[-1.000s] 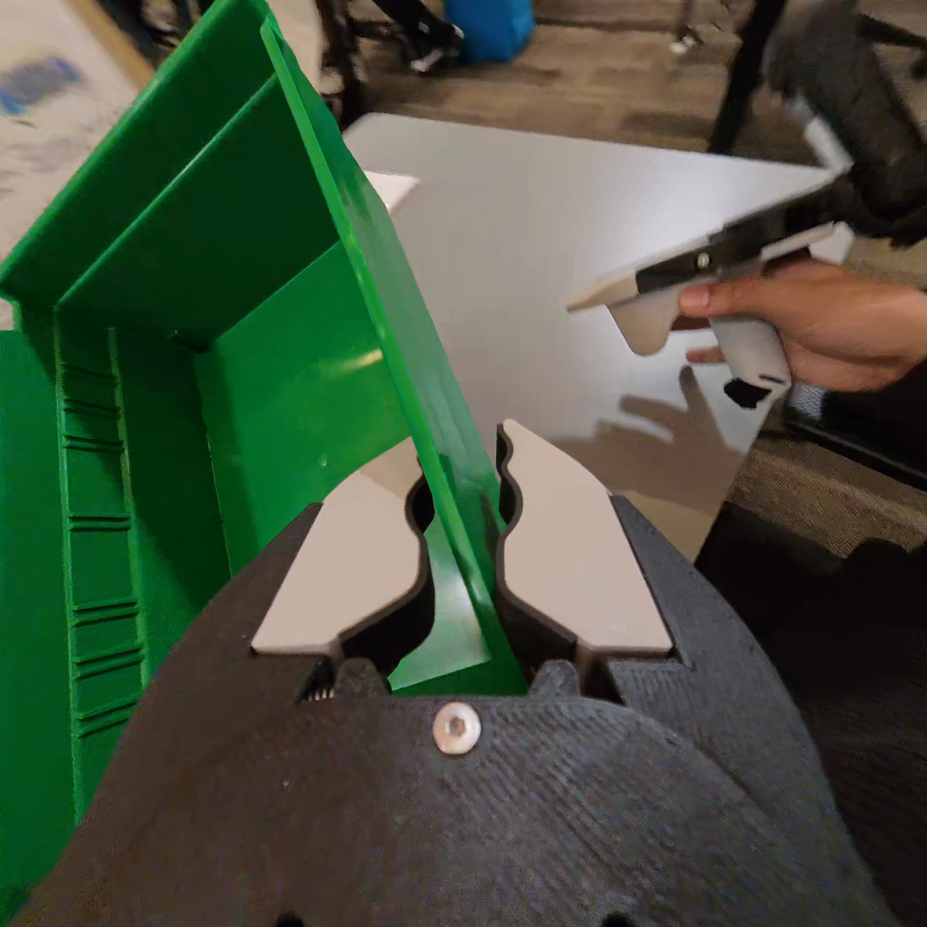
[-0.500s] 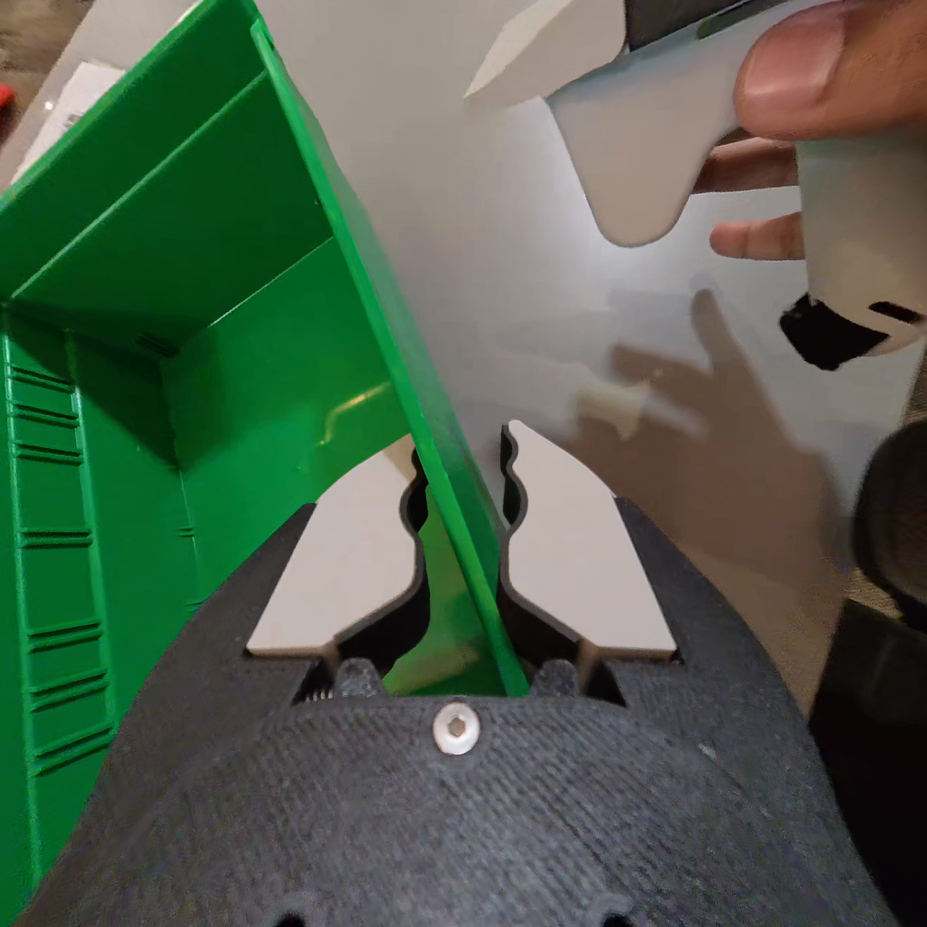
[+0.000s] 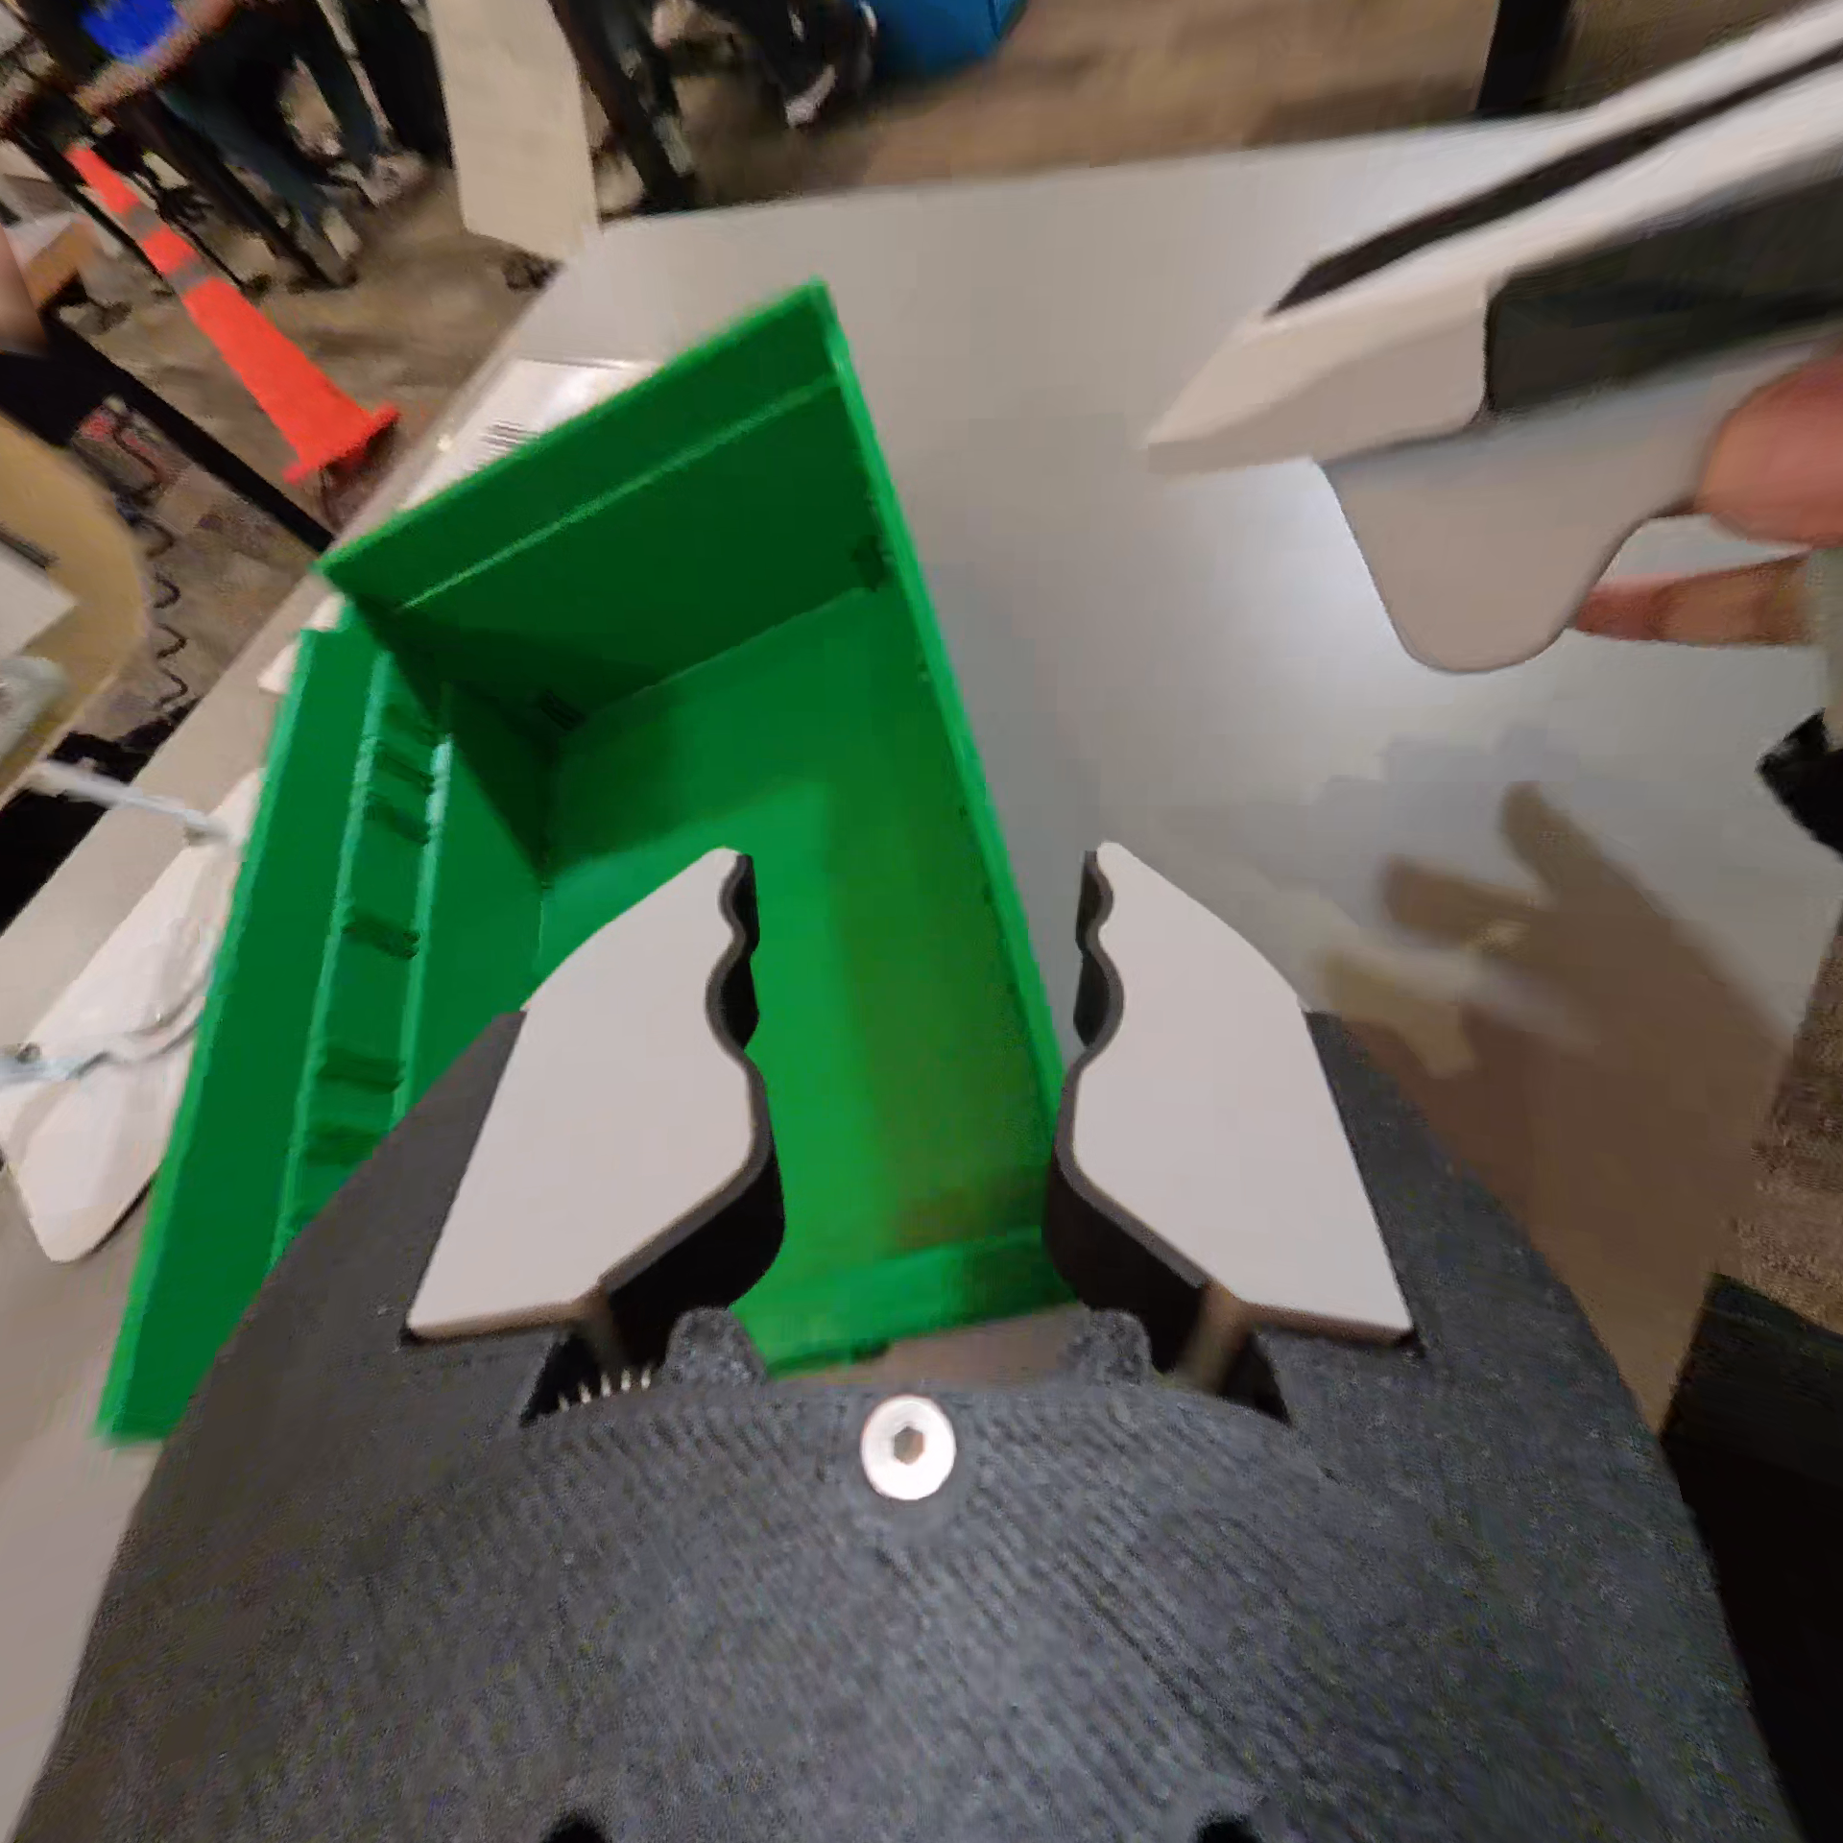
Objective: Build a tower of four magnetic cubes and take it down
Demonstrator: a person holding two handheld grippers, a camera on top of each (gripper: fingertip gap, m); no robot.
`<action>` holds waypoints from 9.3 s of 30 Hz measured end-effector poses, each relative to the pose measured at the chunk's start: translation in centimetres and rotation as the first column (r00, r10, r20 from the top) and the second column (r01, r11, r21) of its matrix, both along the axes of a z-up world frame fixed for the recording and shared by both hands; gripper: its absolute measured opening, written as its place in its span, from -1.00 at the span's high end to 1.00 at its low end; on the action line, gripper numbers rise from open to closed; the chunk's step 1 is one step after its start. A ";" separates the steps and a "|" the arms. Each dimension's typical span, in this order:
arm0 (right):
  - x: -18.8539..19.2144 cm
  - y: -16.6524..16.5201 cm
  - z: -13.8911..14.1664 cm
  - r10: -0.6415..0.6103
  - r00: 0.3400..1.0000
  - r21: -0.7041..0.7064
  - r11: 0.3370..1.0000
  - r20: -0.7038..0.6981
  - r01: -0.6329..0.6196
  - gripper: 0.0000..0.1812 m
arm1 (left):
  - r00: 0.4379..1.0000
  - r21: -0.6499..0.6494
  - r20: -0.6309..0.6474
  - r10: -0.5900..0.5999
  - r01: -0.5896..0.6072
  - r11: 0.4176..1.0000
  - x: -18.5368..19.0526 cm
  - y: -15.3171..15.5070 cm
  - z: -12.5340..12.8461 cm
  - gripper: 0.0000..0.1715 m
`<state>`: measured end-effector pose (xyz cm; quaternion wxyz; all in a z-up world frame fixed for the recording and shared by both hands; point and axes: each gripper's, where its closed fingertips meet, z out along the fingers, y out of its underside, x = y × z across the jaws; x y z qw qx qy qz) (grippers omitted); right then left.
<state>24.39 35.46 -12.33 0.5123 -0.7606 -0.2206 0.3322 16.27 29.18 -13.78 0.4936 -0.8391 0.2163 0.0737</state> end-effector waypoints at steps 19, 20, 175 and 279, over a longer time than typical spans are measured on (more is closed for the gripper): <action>-8.1 -7.4 -5.4 -0.054 0.924 0.107 0.994 0.378 0.014 -0.02 | 0.871 0.030 0.401 0.284 -0.322 0.946 -22.3 -15.8 -1.8 0.13; -7.5 -6.8 -5.2 -0.057 0.932 0.103 0.994 0.358 0.021 0.10 | 0.871 0.044 0.405 0.278 -0.323 0.946 -22.3 -15.9 -1.4 0.14; -21.7 -12.4 -7.6 0.534 0.765 -0.031 0.826 0.359 -0.563 0.30 | 0.402 -0.480 -0.008 0.915 -0.805 0.350 -47.5 -35.7 -5.9 0.29; -20.4 -10.2 -9.1 0.574 0.786 -0.261 0.814 0.227 -0.519 0.42 | 0.972 -0.287 0.216 0.088 -0.023 0.958 -20.3 -6.4 -8.4 0.18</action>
